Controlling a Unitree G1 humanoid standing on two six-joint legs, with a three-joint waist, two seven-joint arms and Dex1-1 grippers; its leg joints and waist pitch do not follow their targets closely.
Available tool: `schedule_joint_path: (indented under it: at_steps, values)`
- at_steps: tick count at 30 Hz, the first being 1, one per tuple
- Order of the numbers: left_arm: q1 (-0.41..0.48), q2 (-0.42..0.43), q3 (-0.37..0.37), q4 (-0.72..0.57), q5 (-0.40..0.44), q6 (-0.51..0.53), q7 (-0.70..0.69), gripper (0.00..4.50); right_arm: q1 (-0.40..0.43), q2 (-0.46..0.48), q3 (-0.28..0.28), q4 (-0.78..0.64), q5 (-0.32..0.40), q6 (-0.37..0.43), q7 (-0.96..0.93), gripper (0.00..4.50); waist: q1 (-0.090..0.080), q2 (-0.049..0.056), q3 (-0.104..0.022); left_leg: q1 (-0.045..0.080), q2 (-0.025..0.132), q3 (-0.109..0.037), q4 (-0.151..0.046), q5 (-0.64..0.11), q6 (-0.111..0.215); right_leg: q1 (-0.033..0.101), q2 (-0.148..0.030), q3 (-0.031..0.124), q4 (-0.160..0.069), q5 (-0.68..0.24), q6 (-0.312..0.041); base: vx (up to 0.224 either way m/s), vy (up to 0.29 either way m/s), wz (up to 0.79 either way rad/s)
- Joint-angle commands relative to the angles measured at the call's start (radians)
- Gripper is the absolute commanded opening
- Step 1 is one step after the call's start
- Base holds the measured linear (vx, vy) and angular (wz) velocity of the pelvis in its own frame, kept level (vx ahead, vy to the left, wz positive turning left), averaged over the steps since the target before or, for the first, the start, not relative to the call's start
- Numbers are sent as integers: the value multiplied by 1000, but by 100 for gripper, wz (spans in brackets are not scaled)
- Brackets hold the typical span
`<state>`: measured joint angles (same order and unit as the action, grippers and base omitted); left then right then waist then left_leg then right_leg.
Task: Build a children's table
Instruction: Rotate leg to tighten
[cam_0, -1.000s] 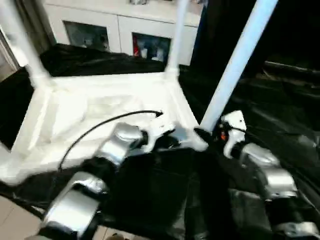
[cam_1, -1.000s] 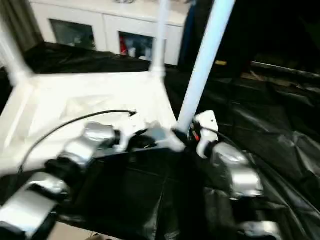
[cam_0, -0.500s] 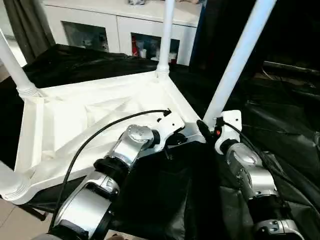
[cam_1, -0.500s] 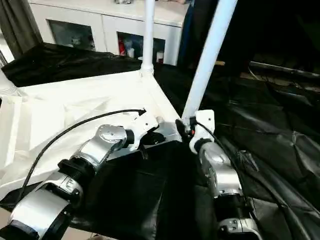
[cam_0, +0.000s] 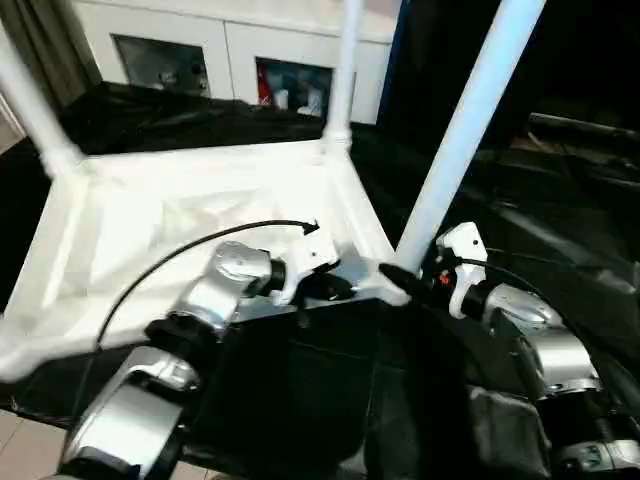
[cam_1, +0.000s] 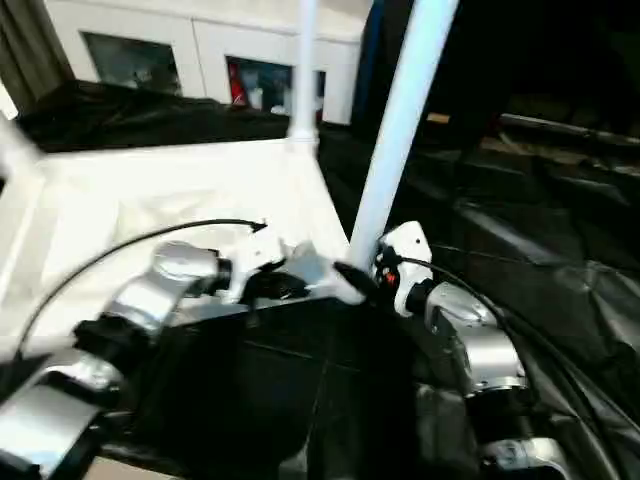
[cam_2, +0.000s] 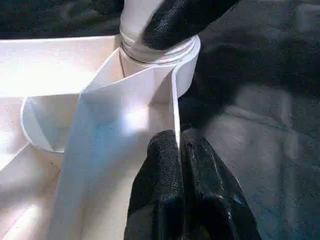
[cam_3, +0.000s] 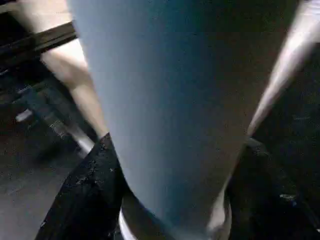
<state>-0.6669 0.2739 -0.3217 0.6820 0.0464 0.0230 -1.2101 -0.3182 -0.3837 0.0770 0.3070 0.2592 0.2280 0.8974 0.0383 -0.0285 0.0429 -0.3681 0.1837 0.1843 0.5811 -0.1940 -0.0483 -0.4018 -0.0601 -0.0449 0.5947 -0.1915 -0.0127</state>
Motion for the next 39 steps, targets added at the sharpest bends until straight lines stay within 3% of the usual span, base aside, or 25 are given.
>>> schedule_joint_path:
  at_steps: [1,4,6,7,9,12,15,20,21,24,25,26,28,30,32,33,35,36,38,39]
  values:
    - [28,23,-38,-25,-8,15,-87,0,20,-39,17,-52,47,47,108,285,5,-4,-59,11,55,-12,-53,-72,145,62,-84,45,-43,79,-306,0,0,0]
    - [36,42,-46,-44,-13,29,-119,0,29,-58,26,-76,65,68,150,285,7,-2,-55,12,58,-12,-57,-113,123,58,-85,44,-50,-6,-297,0,0,0]
    - [37,50,-47,-50,-17,37,-132,0,36,-73,39,-87,65,73,181,285,8,-1,-50,17,58,-11,-60,-173,75,52,-84,44,-61,-122,-276,0,0,0]
    - [37,50,-46,-50,-18,37,-133,0,37,-76,43,-87,61,71,186,260,7,-2,-50,17,58,-11,-60,-179,68,51,-84,44,-62,-139,-270,0,0,0]
    - [36,49,-42,-49,-17,35,-130,0,37,-77,46,-86,58,70,190,250,8,-2,-51,17,58,-10,-61,-181,53,51,-85,45,-64,-161,-259,0,0,0]
    - [35,50,-39,-55,-18,37,-131,0,34,-77,47,-84,61,75,195,227,8,-1,-52,17,57,-9,-60,-172,45,51,-84,46,-61,-148,-250,0,0,0]
    - [36,52,-41,-62,-20,43,-133,0,33,-78,48,-86,66,83,202,216,10,-2,-56,15,55,-8,-56,-140,57,54,-83,46,-55,-92,-258,0,0,0]
    - [31,32,-29,-52,-15,43,-73,0,33,-60,40,-67,58,92,170,211,12,-3,-55,15,55,-8,-55,-141,62,53,-83,45,-56,-101,-259,0,0,0]
    - [16,8,-15,-18,8,43,16,0,28,-31,38,-20,10,59,83,211,11,-3,-55,15,56,-7,-55,-144,59,52,-83,45,-57,-106,-260,0,0,0]
    - [0,-16,-4,17,27,45,99,0,19,4,25,28,-22,44,-12,204,5,-4,-48,18,51,-10,-59,-216,21,46,-83,43,-73,-260,-226,0,0,0]
    - [-10,-33,2,36,34,52,145,0,9,31,10,61,-34,46,-83,202,5,-8,-48,20,51,-11,-60,-231,12,46,-84,44,-79,-313,-203,0,0,0]
    - [-25,-61,12,62,43,67,217,0,0,77,-20,103,-42,58,-197,202,0,-3,-45,20,51,-11,-62,-246,5,36,-84,46,-83,-349,-193,-54,4,-2]
    - [-46,-109,16,94,61,89,317,0,-4,160,-69,138,-43,95,-378,201,-7,-4,-44,20,51,-18,-68,-270,-24,37,-83,42,-84,-394,-172,0,0,0]
    - [-53,-127,16,102,68,97,353,0,-3,189,-83,141,-44,108,-438,201,-9,-5,-46,23,50,-21,-71,-296,-27,39,-84,41,-92,-419,-147,0,0,0]
    - [-63,-163,17,115,74,112,408,0,-8,237,-100,150,-51,117,-527,201,-11,-6,-45,26,51,-18,-71,-302,-23,34,-82,43,-95,-403,-152,0,0,0]
    - [-69,-182,18,124,78,118,436,0,-13,260,-107,157,-59,117,-566,201,-11,-6,-39,32,46,-18,-70,-345,-24,26,-83,42,-103,-464,-142,0,0,0]
    - [-73,-204,14,129,81,124,455,0,-18,284,-105,161,-74,109,-602,201,-11,-6,-39,33,46,-22,-72,-361,-21,29,-86,40,-109,-511,-125,0,0,0]
    - [-77,-225,10,136,85,123,466,0,-23,307,-102,164,-85,101,-628,201,-13,0,-41,35,48,-22,-72,-368,-24,25,-84,42,-112,-509,-117,0,0,0]
    - [-82,-260,-6,145,90,114,460,0,-35,342,-85,165,-112,73,-659,201,-15,-2,-40,33,48,-24,-76,-374,-31,24,-83,41,-111,-504,-113,0,0,0]
    - [-80,-258,-12,143,91,111,445,0,-38,344,-84,165,-110,66,-650,270,-15,-2,-41,33,47,-26,-78,-379,-29,27,-84,40,-111,-501,-108,0,0,0]
